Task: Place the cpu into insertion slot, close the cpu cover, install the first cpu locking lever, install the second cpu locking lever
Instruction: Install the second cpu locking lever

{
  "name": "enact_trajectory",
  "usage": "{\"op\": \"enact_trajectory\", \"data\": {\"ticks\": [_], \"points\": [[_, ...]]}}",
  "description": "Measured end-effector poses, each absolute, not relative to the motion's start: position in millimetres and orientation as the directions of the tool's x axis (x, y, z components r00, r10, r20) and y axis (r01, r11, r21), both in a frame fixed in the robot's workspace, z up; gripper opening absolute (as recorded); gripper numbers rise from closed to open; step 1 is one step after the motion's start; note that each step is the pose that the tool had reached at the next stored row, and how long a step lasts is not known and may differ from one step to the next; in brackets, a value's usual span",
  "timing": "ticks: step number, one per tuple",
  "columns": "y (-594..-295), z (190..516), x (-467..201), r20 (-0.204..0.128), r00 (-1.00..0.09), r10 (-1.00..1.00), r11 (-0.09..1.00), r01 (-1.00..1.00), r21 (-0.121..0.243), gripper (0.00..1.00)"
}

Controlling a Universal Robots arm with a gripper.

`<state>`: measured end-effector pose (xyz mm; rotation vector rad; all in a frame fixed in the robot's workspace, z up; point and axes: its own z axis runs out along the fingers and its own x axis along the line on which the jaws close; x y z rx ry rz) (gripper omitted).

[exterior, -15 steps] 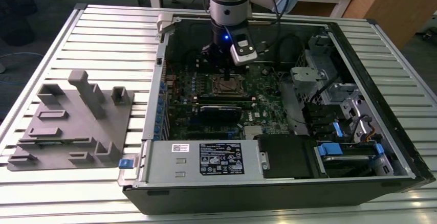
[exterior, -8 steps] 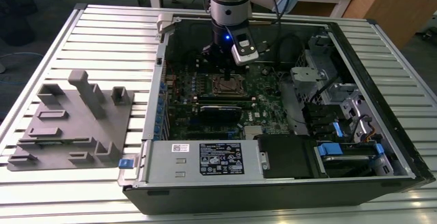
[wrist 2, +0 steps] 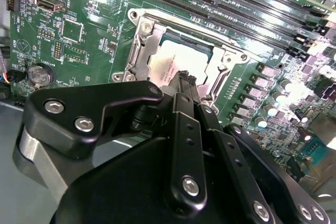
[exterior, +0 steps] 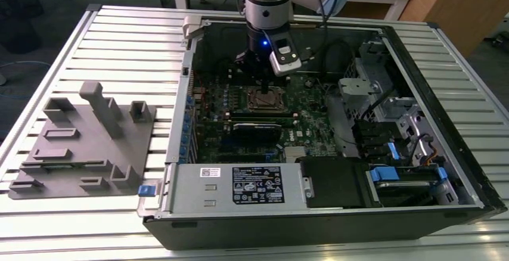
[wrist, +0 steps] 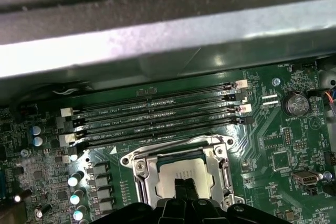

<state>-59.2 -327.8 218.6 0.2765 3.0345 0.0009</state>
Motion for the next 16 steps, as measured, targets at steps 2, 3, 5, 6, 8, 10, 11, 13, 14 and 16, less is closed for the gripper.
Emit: {"op": "enact_trajectory", "data": {"ticks": [2, 3, 5, 6, 8, 10, 11, 13, 14, 16], "points": [[-327.8, 220.1, -59.2, -0.094, -0.979, 0.18, 0.984, 0.18, 0.009, 0.11], [-327.8, 221.2, -59.2, -0.094, -0.979, 0.18, 0.984, 0.18, 0.009, 0.11], [-327.8, 224.2, -59.2, -0.094, -0.979, 0.18, 0.984, 0.18, 0.009, 0.11], [-327.8, 225.5, -59.2, -0.094, -0.979, 0.18, 0.984, 0.18, 0.009, 0.11], [-327.8, 227.0, -59.2, -0.094, -0.979, 0.18, 0.984, 0.18, 0.009, 0.11], [-327.7, 227.0, -59.2, -0.094, -0.979, 0.18, 0.984, 0.18, 0.009, 0.11], [-327.8, 227.0, -59.2, -0.094, -0.979, 0.18, 0.984, 0.18, 0.009, 0.11], [-327.8, 227.1, -59.2, -0.094, -0.979, 0.18, 0.984, 0.18, 0.009, 0.11], [-327.8, 227.1, -59.2, -0.094, -0.979, 0.18, 0.984, 0.18, 0.009, 0.11], [-327.8, 227.8, -59.3, -0.094, -0.979, 0.18, 0.984, 0.18, 0.008, 0.11]]}}
